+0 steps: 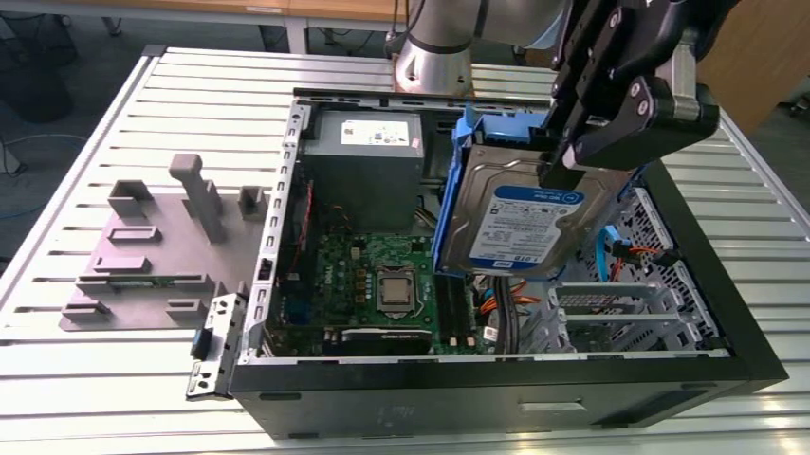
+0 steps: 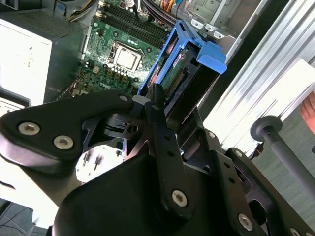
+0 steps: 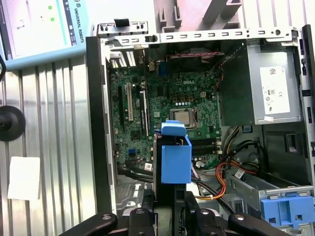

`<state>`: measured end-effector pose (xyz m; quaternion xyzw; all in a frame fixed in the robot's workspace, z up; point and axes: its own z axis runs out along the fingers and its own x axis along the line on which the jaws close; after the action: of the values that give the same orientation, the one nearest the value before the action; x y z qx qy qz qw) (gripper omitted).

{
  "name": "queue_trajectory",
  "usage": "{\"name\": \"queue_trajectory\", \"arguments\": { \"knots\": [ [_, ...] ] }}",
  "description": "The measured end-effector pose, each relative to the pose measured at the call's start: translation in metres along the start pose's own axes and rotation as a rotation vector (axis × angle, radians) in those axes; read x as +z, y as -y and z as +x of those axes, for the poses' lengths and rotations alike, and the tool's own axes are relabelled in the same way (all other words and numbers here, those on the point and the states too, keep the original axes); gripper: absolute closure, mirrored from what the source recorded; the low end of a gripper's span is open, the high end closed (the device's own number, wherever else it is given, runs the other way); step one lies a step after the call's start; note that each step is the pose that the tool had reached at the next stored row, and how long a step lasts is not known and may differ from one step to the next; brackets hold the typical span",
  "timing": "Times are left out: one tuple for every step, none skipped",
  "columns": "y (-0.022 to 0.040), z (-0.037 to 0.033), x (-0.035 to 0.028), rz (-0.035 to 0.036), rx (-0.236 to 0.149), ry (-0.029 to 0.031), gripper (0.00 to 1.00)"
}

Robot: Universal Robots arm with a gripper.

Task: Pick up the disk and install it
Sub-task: 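Pick up the disk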

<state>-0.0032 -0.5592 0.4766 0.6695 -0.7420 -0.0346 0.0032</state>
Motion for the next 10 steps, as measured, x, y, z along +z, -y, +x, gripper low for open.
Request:
{"name": "queue_trajectory", "arguments": {
  "knots": [
    [0.0001, 0.0001, 0.0001, 0.0000, 0.000, -0.0002, 0.65],
    [0.0001, 0.0001, 0.0001, 0.0000, 0.000, -0.0004, 0.65],
    [0.0001, 0.0001, 0.0001, 0.0000, 0.000, -0.0005, 0.65],
    [0.0001, 0.0002, 0.0002, 0.0000, 0.000, -0.0004, 0.65],
    [0.0001, 0.0002, 0.0004, 0.0000, 0.000, -0.0003, 0.65],
    [0.0003, 0.0002, 0.0005, 0.0000, 0.000, -0.0003, 0.65],
    [0.0008, 0.0002, 0.0005, 0.0000, 0.000, -0.0003, 0.65],
    [0.0014, 0.0001, 0.0005, 0.0000, 0.000, -0.0003, 0.65],
    [0.0023, 0.0000, 0.0005, 0.0000, 0.000, -0.0004, 0.65],
    [0.0034, -0.0001, 0.0005, 0.0000, 0.000, -0.0004, 0.65]
  ]
}}
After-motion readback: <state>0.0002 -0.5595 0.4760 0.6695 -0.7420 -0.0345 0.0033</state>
